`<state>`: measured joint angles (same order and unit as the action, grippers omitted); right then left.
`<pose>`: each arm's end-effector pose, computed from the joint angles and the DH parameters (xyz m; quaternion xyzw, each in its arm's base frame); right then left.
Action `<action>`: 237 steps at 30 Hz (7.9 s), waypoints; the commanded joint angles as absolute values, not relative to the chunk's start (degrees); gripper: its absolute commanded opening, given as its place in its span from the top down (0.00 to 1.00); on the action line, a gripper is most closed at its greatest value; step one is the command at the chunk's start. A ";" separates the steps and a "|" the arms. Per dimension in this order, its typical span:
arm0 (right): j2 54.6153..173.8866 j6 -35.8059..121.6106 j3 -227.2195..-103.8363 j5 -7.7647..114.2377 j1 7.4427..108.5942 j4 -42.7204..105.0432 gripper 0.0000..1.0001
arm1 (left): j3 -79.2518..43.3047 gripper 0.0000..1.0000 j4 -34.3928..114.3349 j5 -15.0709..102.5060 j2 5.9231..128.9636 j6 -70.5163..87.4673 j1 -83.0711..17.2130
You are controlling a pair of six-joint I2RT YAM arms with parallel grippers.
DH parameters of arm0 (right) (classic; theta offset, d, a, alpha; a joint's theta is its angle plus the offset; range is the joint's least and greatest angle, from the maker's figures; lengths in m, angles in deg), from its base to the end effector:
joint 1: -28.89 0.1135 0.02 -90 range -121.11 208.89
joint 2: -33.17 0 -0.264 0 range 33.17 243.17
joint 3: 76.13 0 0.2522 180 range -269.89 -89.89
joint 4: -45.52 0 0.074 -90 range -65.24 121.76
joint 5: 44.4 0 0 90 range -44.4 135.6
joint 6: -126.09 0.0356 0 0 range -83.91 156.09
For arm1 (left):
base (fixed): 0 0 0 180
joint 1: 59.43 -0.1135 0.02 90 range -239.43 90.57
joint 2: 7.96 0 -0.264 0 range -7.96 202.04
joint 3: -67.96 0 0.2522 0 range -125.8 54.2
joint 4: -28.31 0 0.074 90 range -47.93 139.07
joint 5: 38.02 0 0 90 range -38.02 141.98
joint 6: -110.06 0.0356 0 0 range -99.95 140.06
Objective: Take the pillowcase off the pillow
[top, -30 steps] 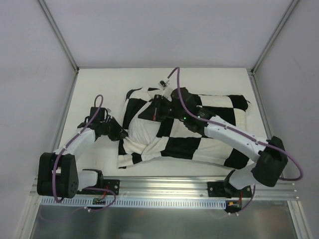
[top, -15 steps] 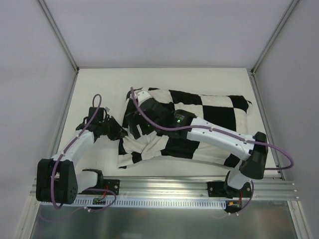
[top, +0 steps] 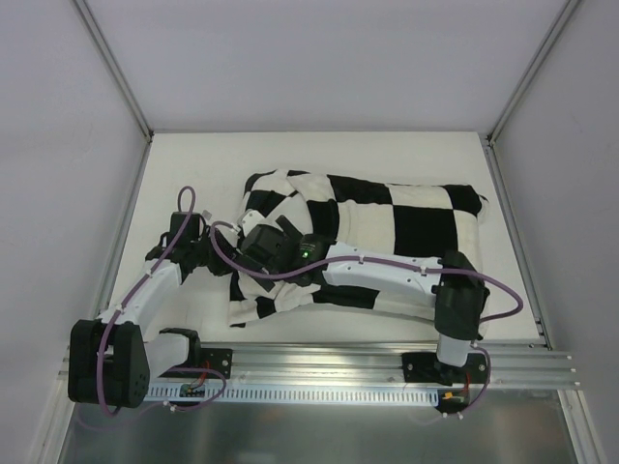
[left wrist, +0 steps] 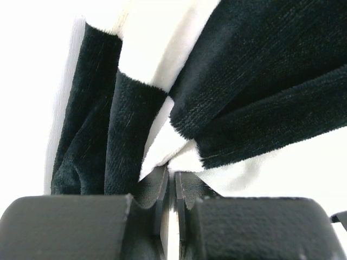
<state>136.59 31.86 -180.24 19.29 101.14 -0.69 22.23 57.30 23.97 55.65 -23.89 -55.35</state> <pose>0.1393 0.3834 0.2978 -0.4902 0.7612 0.0315 0.4233 0.2130 -0.0320 0.1956 -0.2240 0.8786 -0.3507 0.2342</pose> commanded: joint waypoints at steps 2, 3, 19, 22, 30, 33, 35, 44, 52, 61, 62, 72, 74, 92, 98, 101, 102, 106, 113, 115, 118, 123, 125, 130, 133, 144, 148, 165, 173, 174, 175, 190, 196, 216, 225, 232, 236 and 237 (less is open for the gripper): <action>139.42 26.60 -181.39 14.40 101.23 -0.59 0.03 | 23.26 1.00 58.95 25.35 55.05 -23.19 -55.39; 139.95 25.90 -181.39 13.96 101.14 -0.41 0.04 | 23.35 1.00 58.95 25.35 55.05 -23.19 -55.39; 154.63 23.96 -184.03 10.52 97.27 1.34 0.03 | 24.75 1.00 59.04 24.91 53.39 -23.80 -55.39; 154.20 25.97 -183.50 11.85 96.04 1.79 0.43 | 24.93 1.00 58.95 24.73 52.77 -23.98 -55.39; 138.14 35.38 -179.99 17.80 91.65 5.82 0.99 | 26.07 1.00 58.86 25.26 53.38 -24.42 -55.12; 130.92 42.05 -178.23 27.56 88.06 9.86 0.99 | 26.60 1.00 58.51 25.52 53.38 -24.77 -53.37; 127.67 47.67 -176.39 34.94 84.90 13.81 0.99 | 26.77 1.00 57.98 26.05 53.21 -25.38 -51.79; 125.19 65.70 -168.56 57.98 76.62 30.69 0.99 | 27.21 1.00 56.49 29.04 53.91 -26.35 -44.84; 121.07 73.88 -162.67 65.54 74.24 42.30 0.99 | 26.69 0.98 55.44 32.21 58.64 -23.72 -44.84; 120.18 74.06 -162.84 66.78 73.72 42.65 0.99 | 25.19 0.04 53.32 25.18 52.87 -21.96 -44.84; 120.44 74.06 -162.84 66.86 73.72 42.66 0.99 | 25.19 0.03 53.24 24.56 51.38 -22.04 -44.84; 121.94 73.79 -163.63 67.04 73.72 43.27 1.00 | 25.54 0.02 53.32 19.54 39.94 -23.54 -44.14; 122.29 73.62 -163.72 67.13 73.63 43.18 0.99 | 25.37 0.03 53.32 21.82 37.93 -24.24 -44.14; 122.11 65.71 -164.25 56.41 73.89 32.99 0.99 | 20.97 0.01 57.98 36.69 33.60 -23.01 -36.06; 123.43 64.74 -165.04 54.91 73.98 32.02 0.99 | 18.51 0.01 57.98 40.55 34.23 -23.71 -31.40; 123.87 63.60 -165.48 52.55 74.24 28.34 0.99 | 17.29 0.01 57.98 42.74 31.68 -23.45 -30.87; 123.87 62.38 -165.65 50.19 74.42 27.46 0.99 | 17.28 0.01 58.07 43.97 30.46 -23.45 -30.86; 123.70 54.06 -169.16 33.37 78.97 18.59 0.99 | 17.81 0.01 58.07 45.65 29.65 -23.19 -30.69; 124.84 44.10 -174.79 17.31 85.40 11.37 0.99 | 19.91 0.04 58.07 45.64 36.68 -25.91 -30.34; 124.67 42.77 -174.88 13.61 86.80 11.54 0.99 | 20.79 0.07 58.07 46.53 37.65 -26.79 -30.34; 124.58 39.96 -174.53 8.78 88.73 11.98 0.99 | 21.15 0.07 57.90 46.62 37.83 -27.58 -30.34; 125.10 37.93 -174.53 5.61 90.24 11.89 0.99 | 19.48 0.08 57.81 46.09 36.42 -26.97 -30.25; 125.10 38.02 -174.44 5.61 90.41 11.89 1.00 | 18.61 0.06 57.72 44.26 36.60 -26.71 -30.25; 124.93 38.72 -174.01 5.96 90.59 12.24 0.99 | 16.41 0.01 57.72 43.10 37.74 -25.65 -28.32; 124.75 38.81 -174.09 6.13 90.59 12.16 1.00 | 15.09 0.01 57.72 44.68 39.06 -25.65 -26.74; 124.14 40.30 -173.30 7.01 90.42 11.89 0.99 | 12.53 0.04 56.22 53.19 40.38 -26.61 -22.69; 123.26 40.75 -172.78 7.63 90.50 12.16 0.99 | 12.89 0.18 56.31 57.60 42.13 -28.01 -22.69; 110.71 47.43 -164.87 24.41 77.06 16.54 0.99 | 22.29 1.00 60.97 59.27 35.28 -32.76 -23.65; 103.31 48.22 -166.01 28.72 76.97 17.78 0.99 | 23.88 1.00 61.24 54.80 39.67 -34.00 -26.12; 102.18 48.04 -165.92 28.46 77.05 17.78 0.99 | 23.87 1.00 61.23 54.62 40.11 -33.91 -26.12; 101.73 47.69 -165.83 27.15 76.97 17.52 0.99 | 23.70 1.00 61.23 54.44 40.72 -33.74 -26.38; 101.81 49.54 -161.97 28.63 75.47 17.08 0.99 | 17.54 1.00 60.97 52.07 40.99 -28.64 -26.56; 100.94 49.27 -161.61 29.25 75.47 16.99 1.00 | 19.39 1.00 61.06 54.53 40.64 -30.21 -26.65; 106.21 50.59 -161.35 33.20 77.50 16.64 0.99 | 4.80 0.22 54.13 46.18 45.91 -20.38 -25.24; 104.10 49.98 -160.74 36.71 79.08 15.85 0.99 | 4.27 0.74 51.39 46.87 53.30 -20.29 -25.33; 93.30 48.92 -153.53 44.70 78.99 17.43 0.99 | 8.93 1.00 51.83 47.68 50.66 -21.95 -32.08; 86.62 48.83 -148.09 55.51 78.99 21.12 0.99 | 10.34 1.00 51.74 46.70 50.84 -23.10 -34.38; 85.56 48.57 -147.12 57.01 79.08 21.21 0.99 | 10.34 1.00 51.74 47.05 51.01 -23.10 -34.55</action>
<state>92.46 48.08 -147.50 45.34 78.32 14.00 9.40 53.08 41.63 51.21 -23.30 -31.79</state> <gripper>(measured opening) 0.101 0.010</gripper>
